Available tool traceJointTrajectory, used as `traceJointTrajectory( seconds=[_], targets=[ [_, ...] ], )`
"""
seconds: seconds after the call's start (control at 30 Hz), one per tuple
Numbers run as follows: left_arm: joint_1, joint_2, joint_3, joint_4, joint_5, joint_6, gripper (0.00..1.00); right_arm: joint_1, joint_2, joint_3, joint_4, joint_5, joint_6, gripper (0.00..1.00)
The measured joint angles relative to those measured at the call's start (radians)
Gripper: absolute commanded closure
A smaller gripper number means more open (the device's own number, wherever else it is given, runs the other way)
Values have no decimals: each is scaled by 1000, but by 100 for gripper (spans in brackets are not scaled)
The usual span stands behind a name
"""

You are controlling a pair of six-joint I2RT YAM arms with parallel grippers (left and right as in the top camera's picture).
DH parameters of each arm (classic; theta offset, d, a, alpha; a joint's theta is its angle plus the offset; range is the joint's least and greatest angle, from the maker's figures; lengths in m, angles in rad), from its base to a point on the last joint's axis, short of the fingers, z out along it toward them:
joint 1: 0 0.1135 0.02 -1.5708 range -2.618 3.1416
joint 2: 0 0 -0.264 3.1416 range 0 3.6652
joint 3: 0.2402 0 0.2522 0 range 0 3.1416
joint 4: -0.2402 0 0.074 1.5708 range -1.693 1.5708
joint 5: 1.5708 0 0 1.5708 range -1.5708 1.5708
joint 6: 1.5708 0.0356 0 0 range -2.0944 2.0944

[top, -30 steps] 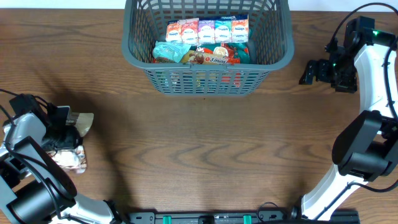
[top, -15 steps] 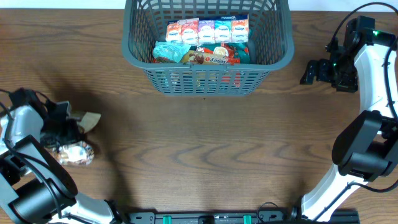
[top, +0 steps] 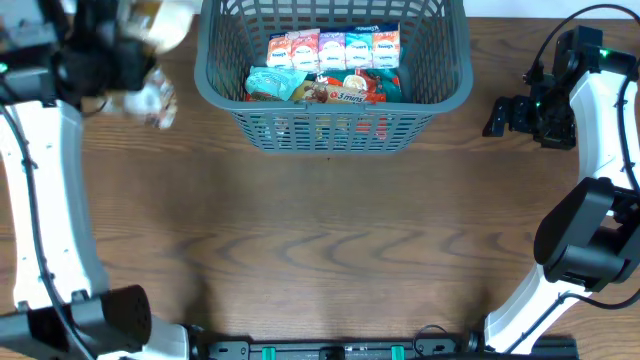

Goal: Pack container
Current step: 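Carry the pouch into the basket and open the left gripper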

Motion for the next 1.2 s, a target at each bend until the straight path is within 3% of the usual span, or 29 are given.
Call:
traceJointTrajectory(
  seconds=[0.1, 0.23, 0.4, 0.63, 0.93, 0.97, 1.03, 1.13, 1.2],
  targets=[
    [-143, -13, 87, 82, 3, 92, 94, 0, 0, 0, 0, 0, 0, 1],
    [-333, -15, 109, 217, 0, 299, 94, 0, 0, 0, 0, 0, 0, 1],
    [-475, 48, 109, 375, 2, 505, 94, 0, 0, 0, 5, 0, 0, 1],
    [-508, 244, 110, 382, -2, 612, 94, 0, 0, 0, -2, -8, 0, 1],
    [-504, 446, 105, 364, -11, 652, 93, 0, 0, 0, -3, -19, 0, 1],
    [-504, 451, 104, 361, -13, 655, 72, 0, 0, 0, -3, -19, 0, 1],
    [-504, 451, 104, 359, -15, 661, 44, 0, 0, 0, -3, -19, -1, 1],
    [-504, 450, 104, 360, -16, 663, 19, 0, 0, 0, 1, -19, -1, 1],
    [-504, 450, 104, 358, -15, 659, 10, 0, 0, 0, 6, -19, -1, 1]
  ],
)
